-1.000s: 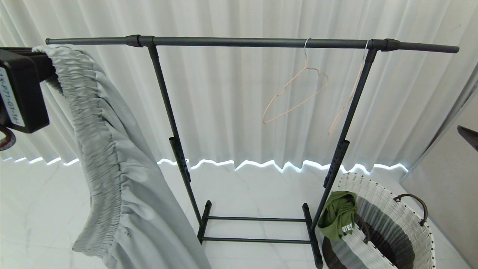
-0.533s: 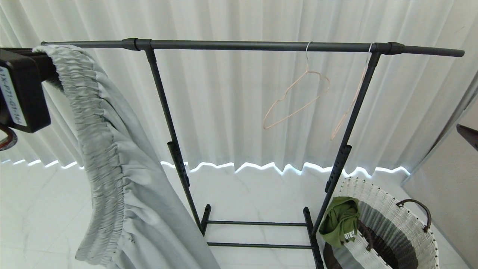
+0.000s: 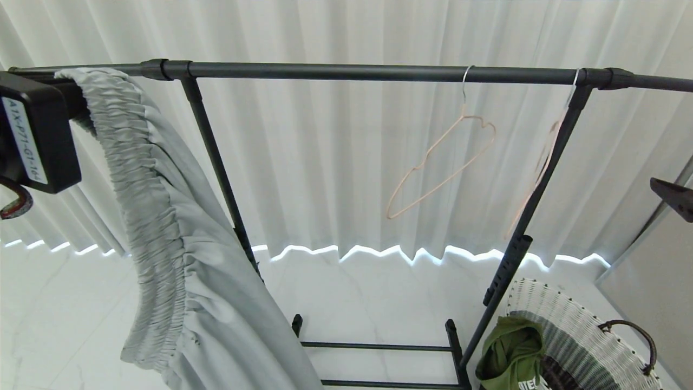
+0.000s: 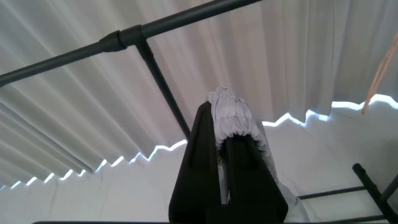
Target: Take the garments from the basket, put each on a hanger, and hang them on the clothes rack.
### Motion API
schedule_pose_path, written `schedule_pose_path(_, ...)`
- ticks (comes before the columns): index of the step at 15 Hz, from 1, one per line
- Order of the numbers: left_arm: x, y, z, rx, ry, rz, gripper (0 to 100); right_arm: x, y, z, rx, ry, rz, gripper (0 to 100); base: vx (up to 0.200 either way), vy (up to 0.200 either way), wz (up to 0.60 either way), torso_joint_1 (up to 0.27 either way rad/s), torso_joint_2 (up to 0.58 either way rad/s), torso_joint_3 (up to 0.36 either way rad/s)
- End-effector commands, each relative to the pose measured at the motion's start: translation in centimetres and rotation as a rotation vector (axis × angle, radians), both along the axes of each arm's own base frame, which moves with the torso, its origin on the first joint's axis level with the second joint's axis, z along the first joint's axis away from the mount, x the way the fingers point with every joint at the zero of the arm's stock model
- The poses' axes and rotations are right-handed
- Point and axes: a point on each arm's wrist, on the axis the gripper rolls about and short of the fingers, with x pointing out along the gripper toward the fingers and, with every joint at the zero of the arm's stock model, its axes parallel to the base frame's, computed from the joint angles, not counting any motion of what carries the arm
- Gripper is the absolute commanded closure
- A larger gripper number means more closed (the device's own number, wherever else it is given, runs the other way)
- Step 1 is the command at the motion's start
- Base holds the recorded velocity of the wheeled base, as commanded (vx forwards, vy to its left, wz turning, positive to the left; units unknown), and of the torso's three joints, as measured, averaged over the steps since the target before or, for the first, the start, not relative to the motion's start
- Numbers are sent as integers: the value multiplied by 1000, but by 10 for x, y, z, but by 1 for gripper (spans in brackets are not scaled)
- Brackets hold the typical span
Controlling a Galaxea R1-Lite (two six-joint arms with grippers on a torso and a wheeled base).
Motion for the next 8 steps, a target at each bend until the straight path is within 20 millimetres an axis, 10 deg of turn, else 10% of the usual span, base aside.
schedule_pose_path(1, 2, -1, -1, 7, 5, 8, 100, 2, 1, -1, 7, 7, 3, 0, 200, 0, 0, 2, -2, -2)
schedule_pose_path(8, 5, -3, -3, 14, 11, 18, 100, 19, 20, -13, 66, 78, 77, 0, 171, 0, 0, 2, 3, 0)
